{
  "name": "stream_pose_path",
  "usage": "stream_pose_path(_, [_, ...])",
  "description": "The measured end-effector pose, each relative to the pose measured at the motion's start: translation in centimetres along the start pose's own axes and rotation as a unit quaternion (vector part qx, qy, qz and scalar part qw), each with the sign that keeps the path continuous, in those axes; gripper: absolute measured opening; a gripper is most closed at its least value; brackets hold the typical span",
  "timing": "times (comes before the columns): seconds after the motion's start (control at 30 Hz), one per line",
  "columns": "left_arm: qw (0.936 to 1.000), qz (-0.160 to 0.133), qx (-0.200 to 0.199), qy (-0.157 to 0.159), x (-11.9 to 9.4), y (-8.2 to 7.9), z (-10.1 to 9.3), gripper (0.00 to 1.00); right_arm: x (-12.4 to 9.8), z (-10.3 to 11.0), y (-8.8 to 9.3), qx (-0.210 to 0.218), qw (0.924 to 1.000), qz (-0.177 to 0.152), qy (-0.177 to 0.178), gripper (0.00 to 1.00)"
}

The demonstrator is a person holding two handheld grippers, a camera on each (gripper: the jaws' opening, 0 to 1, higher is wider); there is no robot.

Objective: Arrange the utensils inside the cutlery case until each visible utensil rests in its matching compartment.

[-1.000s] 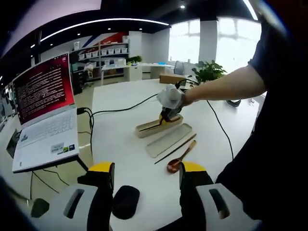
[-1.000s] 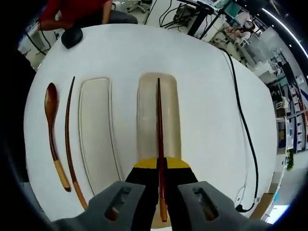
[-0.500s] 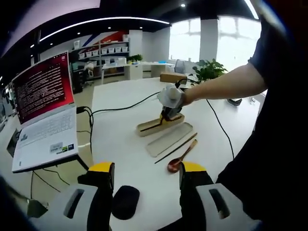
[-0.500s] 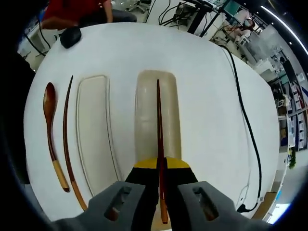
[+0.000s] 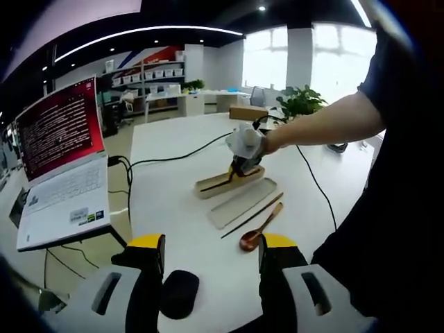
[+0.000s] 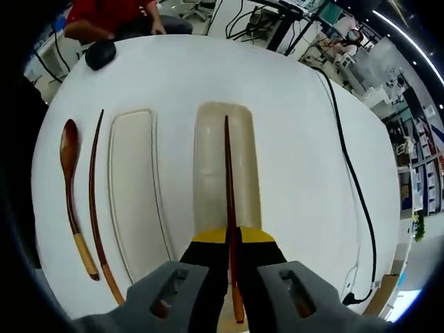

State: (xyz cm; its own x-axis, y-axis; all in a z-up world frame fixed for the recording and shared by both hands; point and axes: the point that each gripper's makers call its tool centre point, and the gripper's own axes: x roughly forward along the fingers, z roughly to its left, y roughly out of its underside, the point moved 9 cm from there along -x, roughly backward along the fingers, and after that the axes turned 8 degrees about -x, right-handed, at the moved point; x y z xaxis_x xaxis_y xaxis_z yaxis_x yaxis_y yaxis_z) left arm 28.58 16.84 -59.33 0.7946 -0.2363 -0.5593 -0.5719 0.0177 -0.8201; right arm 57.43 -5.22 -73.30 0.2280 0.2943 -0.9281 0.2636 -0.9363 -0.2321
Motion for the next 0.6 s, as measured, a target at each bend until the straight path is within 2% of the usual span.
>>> stream_pose_path(0.33, [1.0,0.0,0.002,-0.002,-0.3,0.1,0.1,0.56,-1.2,-0.2,-0.1,0.003,0.9994,-0.008,0.033,0.03])
stream_pose_path(0.6, [0.9999,0.003,0.011,0.0,-0.2,0.4,0.3,0.56,-3.2,-0.4,-0.4,0.014,0.9977,-0.024,0.061,0.11])
